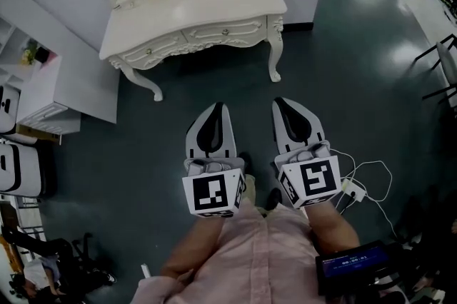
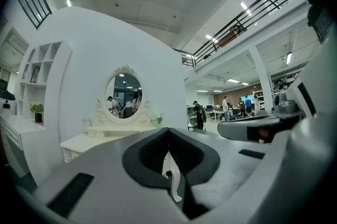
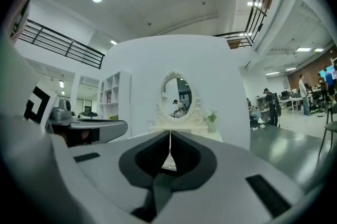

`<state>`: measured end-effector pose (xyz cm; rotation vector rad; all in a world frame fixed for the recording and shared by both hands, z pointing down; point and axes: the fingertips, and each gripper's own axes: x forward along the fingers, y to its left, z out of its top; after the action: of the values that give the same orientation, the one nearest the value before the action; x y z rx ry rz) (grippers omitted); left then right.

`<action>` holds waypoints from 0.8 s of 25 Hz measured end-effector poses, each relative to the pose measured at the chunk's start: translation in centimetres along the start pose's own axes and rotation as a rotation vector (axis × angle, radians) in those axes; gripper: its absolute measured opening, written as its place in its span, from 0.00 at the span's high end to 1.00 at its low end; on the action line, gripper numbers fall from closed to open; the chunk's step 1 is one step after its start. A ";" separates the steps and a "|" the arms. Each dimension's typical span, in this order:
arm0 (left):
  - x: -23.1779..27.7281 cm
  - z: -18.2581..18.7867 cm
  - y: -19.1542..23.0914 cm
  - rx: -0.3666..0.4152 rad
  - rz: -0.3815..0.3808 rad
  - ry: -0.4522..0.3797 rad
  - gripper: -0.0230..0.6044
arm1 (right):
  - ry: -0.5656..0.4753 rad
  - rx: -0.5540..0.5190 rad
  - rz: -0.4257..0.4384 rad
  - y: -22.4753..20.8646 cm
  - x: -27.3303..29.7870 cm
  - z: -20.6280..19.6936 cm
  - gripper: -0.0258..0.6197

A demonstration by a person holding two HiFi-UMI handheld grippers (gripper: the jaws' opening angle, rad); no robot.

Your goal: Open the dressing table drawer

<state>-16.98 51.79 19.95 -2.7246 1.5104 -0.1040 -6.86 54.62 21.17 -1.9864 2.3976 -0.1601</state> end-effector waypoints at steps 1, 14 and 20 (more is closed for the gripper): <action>0.8 0.0 0.6 -0.002 -0.006 -0.002 0.93 | 0.001 0.000 -0.004 0.0 1.0 0.0 0.93; 12.4 0.4 8.4 -0.017 -0.056 -0.030 0.93 | -0.007 -0.005 -0.037 -1.5 14.3 1.1 0.93; 15.6 1.7 11.6 -0.003 -0.075 -0.061 0.93 | -0.041 -0.005 -0.066 -1.6 18.4 2.7 0.93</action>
<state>-18.43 32.46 18.31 -2.7599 1.3943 -0.0202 -8.54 36.08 19.45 -2.0515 2.3122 -0.1136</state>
